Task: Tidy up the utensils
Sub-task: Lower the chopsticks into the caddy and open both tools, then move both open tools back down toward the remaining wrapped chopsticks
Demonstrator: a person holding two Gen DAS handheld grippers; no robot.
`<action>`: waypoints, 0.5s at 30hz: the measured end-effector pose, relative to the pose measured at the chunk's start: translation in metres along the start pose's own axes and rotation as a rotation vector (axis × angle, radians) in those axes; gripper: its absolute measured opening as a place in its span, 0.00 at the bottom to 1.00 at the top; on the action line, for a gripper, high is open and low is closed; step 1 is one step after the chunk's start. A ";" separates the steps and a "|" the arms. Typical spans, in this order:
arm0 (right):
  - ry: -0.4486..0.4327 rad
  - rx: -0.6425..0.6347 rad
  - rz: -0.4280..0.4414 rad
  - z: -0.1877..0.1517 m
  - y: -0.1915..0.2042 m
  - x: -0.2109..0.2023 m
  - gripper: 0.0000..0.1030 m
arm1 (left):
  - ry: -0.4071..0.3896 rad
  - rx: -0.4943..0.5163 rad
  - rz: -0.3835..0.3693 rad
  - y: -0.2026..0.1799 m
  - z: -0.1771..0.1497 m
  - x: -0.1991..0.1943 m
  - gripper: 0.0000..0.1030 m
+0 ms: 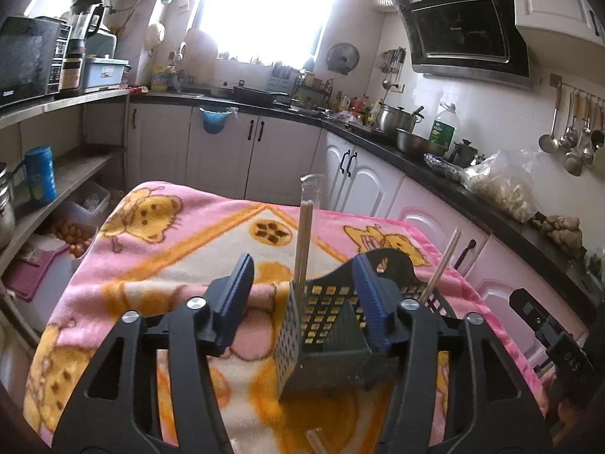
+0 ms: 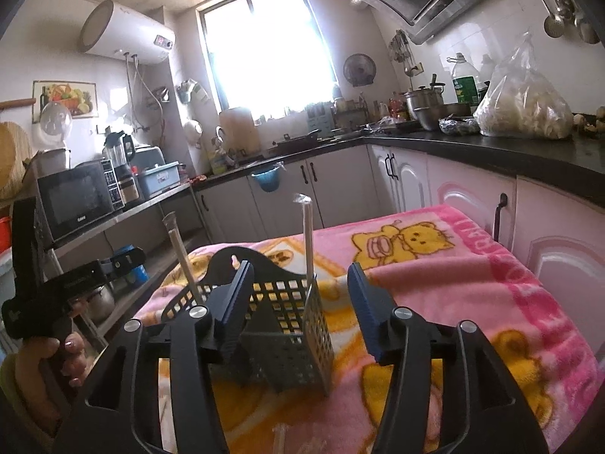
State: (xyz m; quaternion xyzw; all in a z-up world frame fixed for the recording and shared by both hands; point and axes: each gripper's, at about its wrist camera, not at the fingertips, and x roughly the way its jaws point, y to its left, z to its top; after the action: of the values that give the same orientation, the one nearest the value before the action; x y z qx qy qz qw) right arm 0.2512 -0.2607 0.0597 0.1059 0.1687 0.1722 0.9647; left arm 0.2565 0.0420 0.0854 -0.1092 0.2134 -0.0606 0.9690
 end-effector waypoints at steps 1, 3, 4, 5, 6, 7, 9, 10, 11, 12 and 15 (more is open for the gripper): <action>0.005 -0.002 0.001 -0.002 0.000 -0.003 0.52 | 0.001 0.001 -0.002 0.000 -0.002 -0.003 0.49; 0.018 -0.005 0.000 -0.003 0.001 -0.006 0.53 | 0.007 -0.001 -0.010 -0.001 -0.008 -0.009 0.55; 0.028 -0.007 0.002 -0.005 0.001 -0.007 0.54 | 0.011 -0.001 -0.016 -0.002 -0.010 -0.011 0.56; 0.033 -0.008 0.001 -0.006 0.000 -0.008 0.54 | 0.017 0.000 -0.020 -0.003 -0.014 -0.013 0.58; 0.037 -0.010 -0.001 -0.007 0.001 -0.010 0.55 | 0.021 0.000 -0.023 -0.003 -0.016 -0.015 0.61; 0.044 -0.012 -0.002 -0.009 0.001 -0.012 0.55 | 0.027 0.000 -0.027 -0.004 -0.019 -0.017 0.62; 0.056 -0.012 -0.005 -0.012 0.000 -0.015 0.55 | 0.040 -0.002 -0.039 -0.007 -0.026 -0.020 0.64; 0.064 -0.012 -0.003 -0.013 0.000 -0.016 0.55 | 0.045 0.000 -0.042 -0.009 -0.028 -0.022 0.65; 0.069 -0.014 -0.003 -0.015 0.000 -0.017 0.55 | 0.050 0.002 -0.044 -0.010 -0.031 -0.023 0.65; 0.074 -0.019 -0.008 -0.016 0.000 -0.019 0.55 | 0.055 0.003 -0.046 -0.011 -0.034 -0.024 0.67; 0.089 -0.022 -0.009 -0.020 0.000 -0.023 0.55 | 0.075 0.001 -0.059 -0.014 -0.042 -0.026 0.69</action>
State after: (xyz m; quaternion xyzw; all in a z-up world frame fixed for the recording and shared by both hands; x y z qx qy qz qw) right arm 0.2232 -0.2666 0.0477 0.0869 0.2100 0.1741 0.9581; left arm 0.2142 0.0245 0.0624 -0.1125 0.2461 -0.0934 0.9582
